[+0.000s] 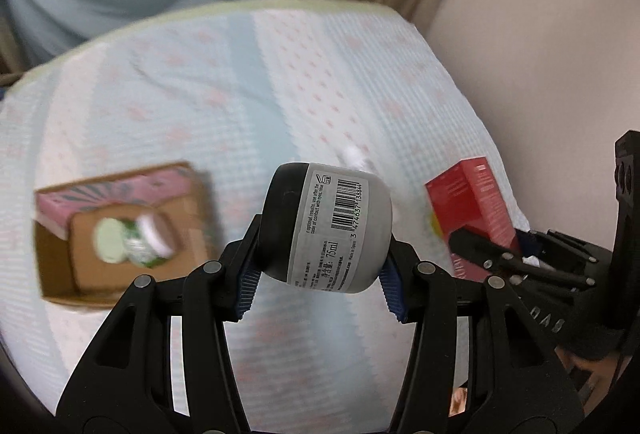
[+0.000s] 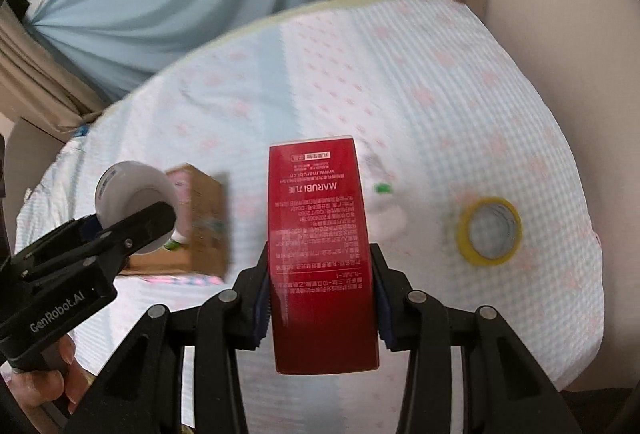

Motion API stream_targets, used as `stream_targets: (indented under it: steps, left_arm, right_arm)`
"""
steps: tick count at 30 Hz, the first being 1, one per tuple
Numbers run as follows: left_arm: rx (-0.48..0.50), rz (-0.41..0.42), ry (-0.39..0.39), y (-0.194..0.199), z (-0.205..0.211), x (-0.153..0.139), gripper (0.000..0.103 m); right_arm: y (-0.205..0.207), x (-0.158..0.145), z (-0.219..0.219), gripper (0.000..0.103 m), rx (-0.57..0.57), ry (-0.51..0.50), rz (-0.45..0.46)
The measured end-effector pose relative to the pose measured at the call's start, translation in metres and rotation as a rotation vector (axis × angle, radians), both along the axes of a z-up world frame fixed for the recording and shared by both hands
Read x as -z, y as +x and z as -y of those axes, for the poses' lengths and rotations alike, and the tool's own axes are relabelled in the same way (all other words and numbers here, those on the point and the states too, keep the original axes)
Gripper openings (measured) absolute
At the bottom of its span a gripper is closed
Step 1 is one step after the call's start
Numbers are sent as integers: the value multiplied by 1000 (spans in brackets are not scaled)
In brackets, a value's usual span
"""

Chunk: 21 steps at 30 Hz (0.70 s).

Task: Organize rigid objects
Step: 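Carry the black-and-white jar and red box into the cardboard box with both tools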

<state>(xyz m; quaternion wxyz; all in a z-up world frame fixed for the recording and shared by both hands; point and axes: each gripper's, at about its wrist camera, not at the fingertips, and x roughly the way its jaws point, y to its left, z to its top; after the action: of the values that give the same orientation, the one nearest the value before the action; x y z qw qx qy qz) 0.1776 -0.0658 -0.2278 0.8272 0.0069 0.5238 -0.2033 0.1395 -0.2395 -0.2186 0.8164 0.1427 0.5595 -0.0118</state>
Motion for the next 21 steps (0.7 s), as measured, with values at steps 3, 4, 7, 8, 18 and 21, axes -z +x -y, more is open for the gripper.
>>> stream_targets:
  steps: [3,4,7,8,18,21]
  left_arm:
    - [-37,21,4,5,-54,-15,48]
    - [-56,23,3,8,-78,-20,48]
    - [-98,20,9,16,-135,-25,48]
    - [-110,20,14,18,-154,-25,48]
    - [-226,-56,92,51,-303,14,48]
    - [-264,-103,103,59,-325,41,48]
  right_arm:
    - [10,-19,-39,39,-9,7,32]
    - [12,-24,-51,39,-12,12,39]
    - [24,-34,-94,39,-23,30,56]
    - [28,-36,-112,39,-29,39,60]
    - [78,1,-245,39,-140,109,-15]
    - [95,26,-275,39,-191,114,-66]
